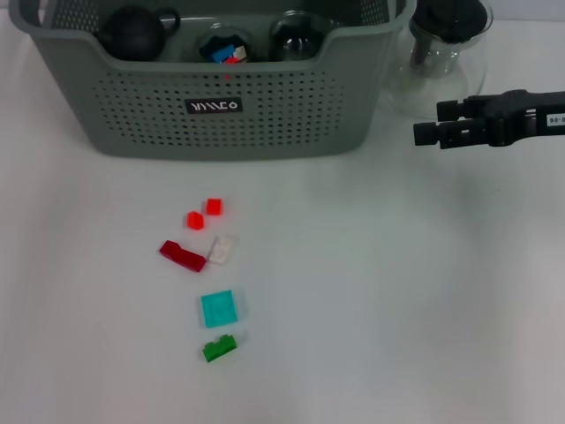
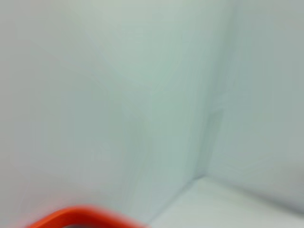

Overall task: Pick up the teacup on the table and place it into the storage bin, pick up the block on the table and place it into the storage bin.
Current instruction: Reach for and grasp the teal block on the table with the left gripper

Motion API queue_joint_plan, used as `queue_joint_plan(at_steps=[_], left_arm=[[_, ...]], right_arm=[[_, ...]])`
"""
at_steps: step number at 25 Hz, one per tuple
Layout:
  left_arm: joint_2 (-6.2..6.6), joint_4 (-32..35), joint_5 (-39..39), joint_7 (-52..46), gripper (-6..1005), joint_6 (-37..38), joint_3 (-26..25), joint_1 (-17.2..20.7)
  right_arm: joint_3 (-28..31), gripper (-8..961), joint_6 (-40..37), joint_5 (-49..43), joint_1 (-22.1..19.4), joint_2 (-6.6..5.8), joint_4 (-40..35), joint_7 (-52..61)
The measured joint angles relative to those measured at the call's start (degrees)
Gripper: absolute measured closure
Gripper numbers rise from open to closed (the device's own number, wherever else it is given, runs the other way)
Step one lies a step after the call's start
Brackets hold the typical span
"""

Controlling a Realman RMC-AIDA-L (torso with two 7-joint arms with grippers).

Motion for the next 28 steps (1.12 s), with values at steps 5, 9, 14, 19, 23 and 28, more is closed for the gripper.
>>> queue_joint_plan(at_steps=[5,9,14,19,23,28], left_arm=[[0.08,0.5,-6.7,8.1,225,17.2,-4.7,3.4],[-0.27,2.7,-2.6,9.0,228,20.9,-1.5,5.9],[-1.93,7.6,8.8,9.2,229,21.6,7.0,8.8],[-4.27,8.5,18.6,7.9,231,21.5,14.8,9.7],[-5.69,8.8,26.8,8.0,231,21.4,21.7,9.8],[-6.78,11.4,31.8,10.6,233,19.3,29.4,11.0]], right_arm=[[0.2,12,0.0,0.2,-0.2,-0.05,0.0,0.0],[0.2,12,0.1,0.2,-0.3,-0.03,0.0,0.0],[0.2,12,0.1,0.1,-0.4,-0.03,0.0,0.4],[0.2,12,0.2,0.1,-0.7,-0.03,0.0,0.5],[0.4,12,0.2,0.1,-1.0,-0.05,0.1,0.5],[0.4,12,0.3,0.2,-1.1,-0.12,0.3,0.5]])
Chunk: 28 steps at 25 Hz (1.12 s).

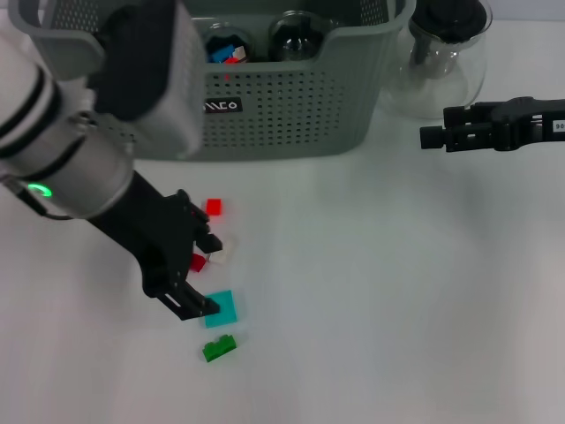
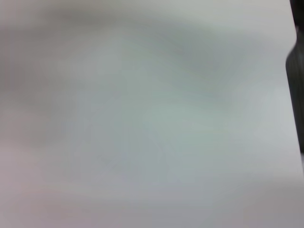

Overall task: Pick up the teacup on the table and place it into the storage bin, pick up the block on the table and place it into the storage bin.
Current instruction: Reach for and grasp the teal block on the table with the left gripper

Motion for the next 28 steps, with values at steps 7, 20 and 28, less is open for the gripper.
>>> queue_joint_plan(at_steps=[7,20,28], left_arm=[[-0.13,0.7,3.2,5.3,243,-3.7,7.8,0.0],[-0.36,1.5,12.4,16.5,265,-7.6,23.7,-1.2],[-0.44,0.1,13.1,24.3,278,-10.8,28.9,-1.4]], right_arm=[[0.6,11,-0.1,0.0,0.0,0.00,0.1,0.1],[1.5,11,0.3,0.0,0.0,0.59,0.3,1.1],[2.7,12,0.5,0.0,-0.1,1.01,1.4,1.6]])
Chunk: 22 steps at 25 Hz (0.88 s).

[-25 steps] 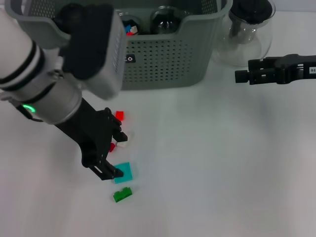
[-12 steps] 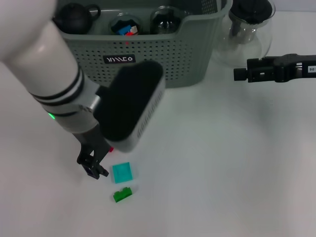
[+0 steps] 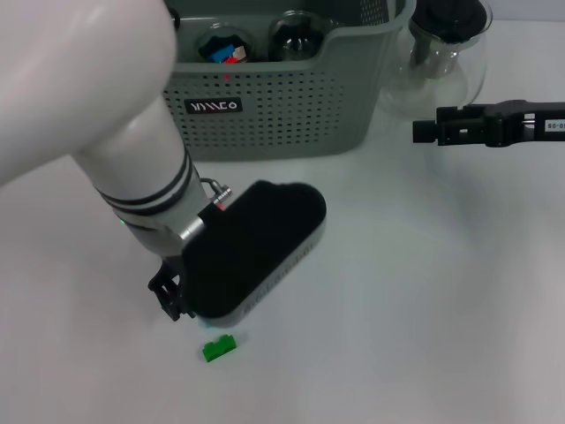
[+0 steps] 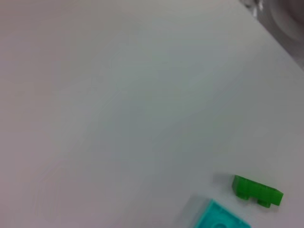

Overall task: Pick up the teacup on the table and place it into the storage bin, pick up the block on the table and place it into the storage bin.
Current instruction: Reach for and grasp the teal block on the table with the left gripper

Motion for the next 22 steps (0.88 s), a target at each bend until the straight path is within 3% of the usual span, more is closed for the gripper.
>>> queue_joint_plan(at_steps=[13,22], left_arm=[[0.39,-6.5,2.0,4.0,300,-2.8,6.6,-3.1],[0.22,-7.0,2.1,4.0,315,-3.3,10.0,-3.6]], right_arm=[[1.0,11,1.6,0.0,-0.5,0.71,1.2,-0.1],[1.0,11,1.8,0.3,-0.6,0.71,1.2,0.0]])
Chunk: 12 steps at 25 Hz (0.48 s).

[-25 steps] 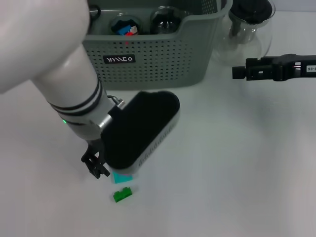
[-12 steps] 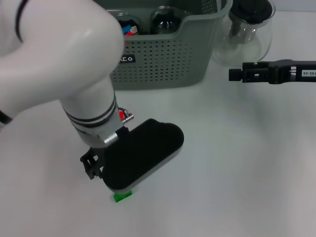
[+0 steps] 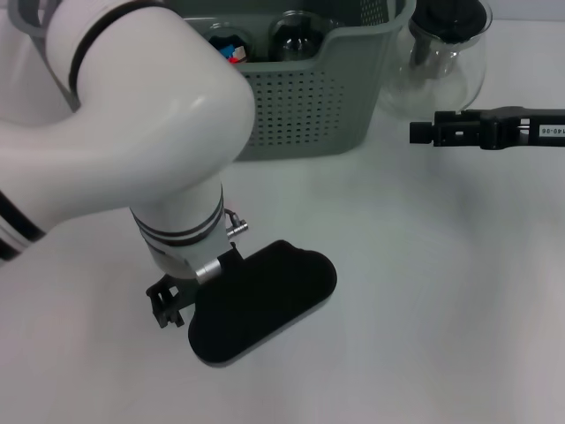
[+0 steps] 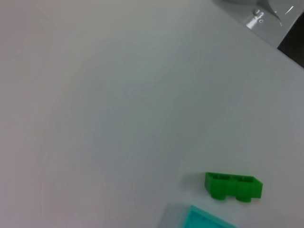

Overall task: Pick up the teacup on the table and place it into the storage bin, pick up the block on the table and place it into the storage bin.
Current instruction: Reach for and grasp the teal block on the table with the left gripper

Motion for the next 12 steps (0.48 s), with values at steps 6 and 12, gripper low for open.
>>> queue_joint_plan(at_steps=[6,12], left_arm=[[-0.18,0.2,-0.6,-0.1,326,-0.2,1.3,-0.2],[-0.22,0.1,-0.9,-0.2,336,-0.8,2.0,-0.2]], right_arm=[[0.1,11,0.0,0.5,-0.1,-0.20,0.0,-0.2],[0.1,12,-0.4,0.5,-0.7,-0.28,0.0,-0.3]])
